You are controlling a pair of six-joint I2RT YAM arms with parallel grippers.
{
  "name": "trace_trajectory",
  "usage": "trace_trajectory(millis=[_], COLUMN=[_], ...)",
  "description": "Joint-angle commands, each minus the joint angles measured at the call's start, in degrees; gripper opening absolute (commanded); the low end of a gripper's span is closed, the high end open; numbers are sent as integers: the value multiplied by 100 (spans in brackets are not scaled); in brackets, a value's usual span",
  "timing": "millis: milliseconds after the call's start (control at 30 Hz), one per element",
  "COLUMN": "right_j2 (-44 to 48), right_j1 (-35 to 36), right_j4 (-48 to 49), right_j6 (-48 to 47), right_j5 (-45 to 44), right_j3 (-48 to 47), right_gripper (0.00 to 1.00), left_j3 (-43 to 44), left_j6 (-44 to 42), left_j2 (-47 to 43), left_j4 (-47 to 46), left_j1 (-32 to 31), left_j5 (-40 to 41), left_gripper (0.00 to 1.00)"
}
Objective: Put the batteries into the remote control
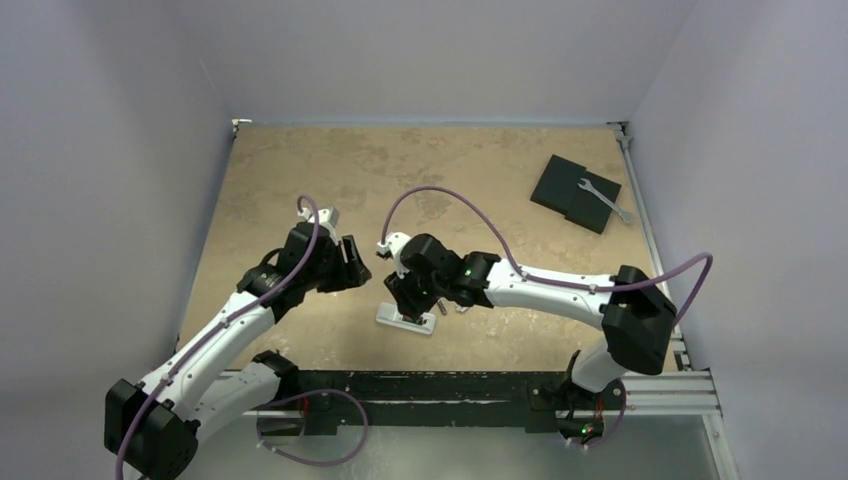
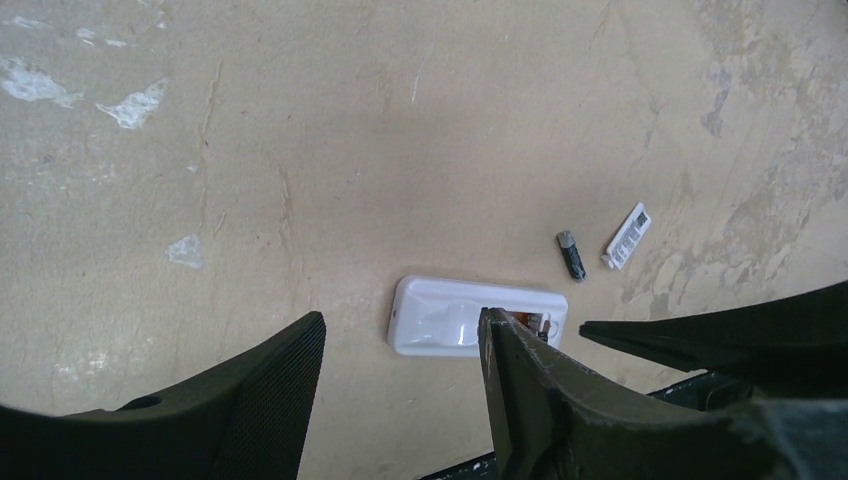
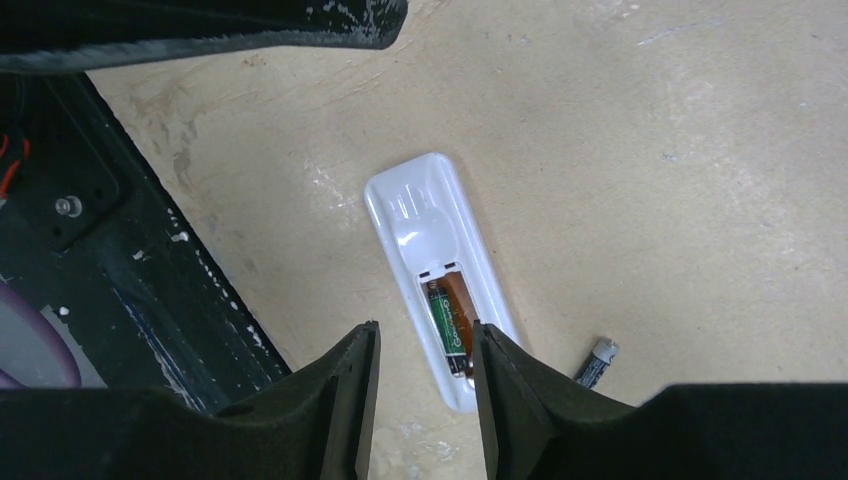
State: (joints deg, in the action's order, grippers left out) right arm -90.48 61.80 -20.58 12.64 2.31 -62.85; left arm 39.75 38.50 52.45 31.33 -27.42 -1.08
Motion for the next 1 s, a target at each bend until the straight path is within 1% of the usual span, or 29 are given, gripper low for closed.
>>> trace_trajectory(millis=[0, 367, 667, 967], right_j2=[411, 828, 876, 859], right_j1=[-25, -28, -28, -28], right_j4=[-88, 231, 436, 689], right_j6=[434, 1143, 1467, 1794], right_j5=[-307, -294, -239, -270], right_j3=[235, 857, 1148, 1389], right_gripper=[46, 46, 38, 36], left_j3=[-156, -622, -1048, -1312], left_j6=[135, 312, 484, 548], left_j2=[73, 425, 669, 1082], left_j4=[-337, -884, -1403, -1890], left_j1=[27, 21, 17, 17], left_j5=[-290, -955, -1340, -1710], left_gripper=[58, 57, 55, 52])
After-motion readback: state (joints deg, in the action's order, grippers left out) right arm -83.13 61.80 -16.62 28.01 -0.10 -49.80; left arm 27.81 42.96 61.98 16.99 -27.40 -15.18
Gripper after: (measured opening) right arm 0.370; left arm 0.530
